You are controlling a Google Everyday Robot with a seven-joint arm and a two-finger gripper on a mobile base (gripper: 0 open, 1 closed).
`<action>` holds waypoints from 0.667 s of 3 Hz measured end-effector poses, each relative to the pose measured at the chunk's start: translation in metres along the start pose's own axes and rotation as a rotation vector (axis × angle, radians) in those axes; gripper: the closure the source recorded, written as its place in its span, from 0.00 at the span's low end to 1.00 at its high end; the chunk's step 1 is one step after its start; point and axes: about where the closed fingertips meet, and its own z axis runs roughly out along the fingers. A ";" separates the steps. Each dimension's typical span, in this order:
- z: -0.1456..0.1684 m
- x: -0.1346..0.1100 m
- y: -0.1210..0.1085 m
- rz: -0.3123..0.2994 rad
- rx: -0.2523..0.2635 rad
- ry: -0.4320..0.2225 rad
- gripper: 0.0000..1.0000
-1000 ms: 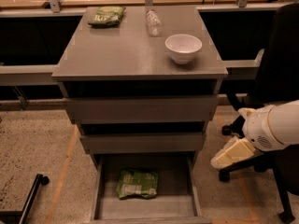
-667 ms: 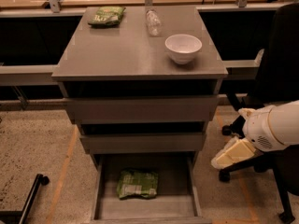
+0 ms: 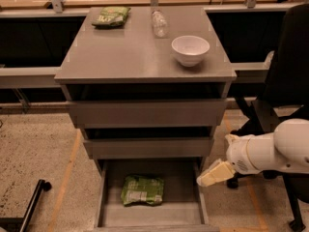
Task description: Pick green rice chip bag from bottom drawer and place on counter
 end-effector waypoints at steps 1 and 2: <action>0.056 0.016 0.004 0.078 -0.102 -0.009 0.00; 0.066 0.024 0.007 0.097 -0.115 -0.005 0.00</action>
Offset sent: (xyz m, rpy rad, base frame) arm 0.0096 0.0142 -0.0455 0.0685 0.0679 -0.0224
